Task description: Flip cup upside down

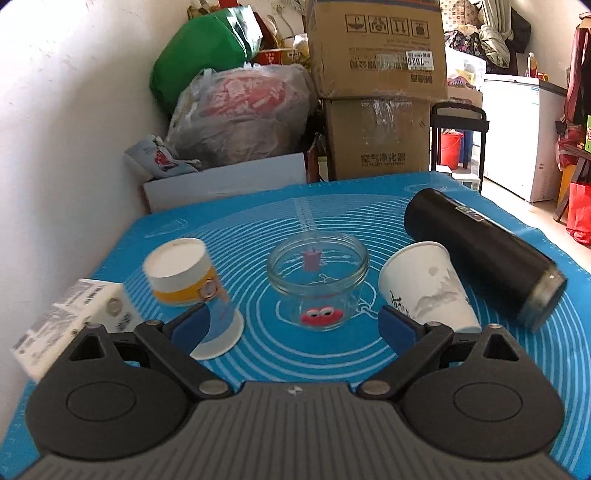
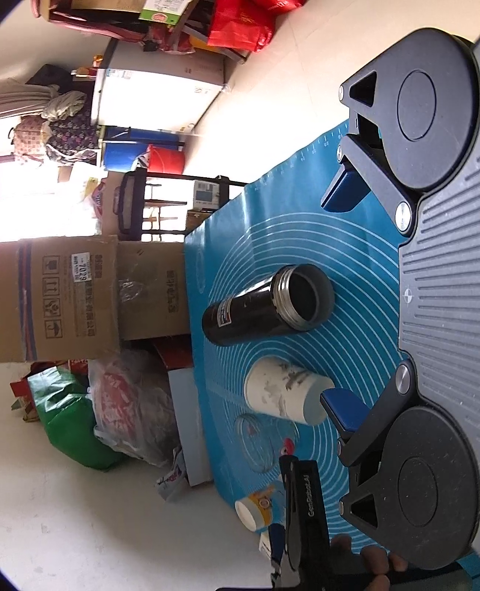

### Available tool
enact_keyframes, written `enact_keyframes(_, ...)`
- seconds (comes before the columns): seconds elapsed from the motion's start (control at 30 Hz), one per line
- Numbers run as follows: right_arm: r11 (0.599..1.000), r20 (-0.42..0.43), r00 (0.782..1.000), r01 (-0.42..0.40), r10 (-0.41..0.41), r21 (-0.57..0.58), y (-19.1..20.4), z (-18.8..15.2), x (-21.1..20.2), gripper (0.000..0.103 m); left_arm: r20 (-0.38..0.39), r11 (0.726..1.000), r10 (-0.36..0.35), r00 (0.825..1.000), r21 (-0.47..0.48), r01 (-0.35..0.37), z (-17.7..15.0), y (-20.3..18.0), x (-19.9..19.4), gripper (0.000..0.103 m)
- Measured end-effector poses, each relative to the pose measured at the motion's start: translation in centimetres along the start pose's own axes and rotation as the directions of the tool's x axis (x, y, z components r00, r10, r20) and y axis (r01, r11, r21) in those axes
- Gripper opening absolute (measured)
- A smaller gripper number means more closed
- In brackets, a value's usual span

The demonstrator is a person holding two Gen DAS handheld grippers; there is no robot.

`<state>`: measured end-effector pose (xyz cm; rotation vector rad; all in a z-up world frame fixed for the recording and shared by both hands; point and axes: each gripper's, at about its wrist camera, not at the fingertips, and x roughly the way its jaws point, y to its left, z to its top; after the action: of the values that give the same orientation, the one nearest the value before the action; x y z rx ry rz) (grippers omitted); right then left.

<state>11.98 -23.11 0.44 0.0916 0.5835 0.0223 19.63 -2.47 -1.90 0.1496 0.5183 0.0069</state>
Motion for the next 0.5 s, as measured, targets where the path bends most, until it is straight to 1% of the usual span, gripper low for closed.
enact_keyframes(0.13, 1.000, -0.005, 1.000, -0.001, 0.001, 0.001, -0.6, 0.2, 1.3, 0.103, 0.003, 1.000, -0.016, 1.000, 0.018, 0.016, 0.0, -0.6, 1.4, 0.097)
enact_keyframes(0.27, 1.000, -0.010, 1.000, -0.004, 0.004, -0.002, -0.9, 0.3, 2.1, 0.103, 0.009, 1.000, -0.024, 1.000, 0.014, 0.024, 0.4, -1.2, 2.6, 0.097)
enact_keyframes(0.5, 1.000, -0.013, 1.000, -0.017, 0.016, -0.010, -0.7, 0.2, 2.7, 0.103, 0.020, 1.000, 0.000, 1.000, -0.005, 0.000, 1.1, -1.8, 4.9, 0.096)
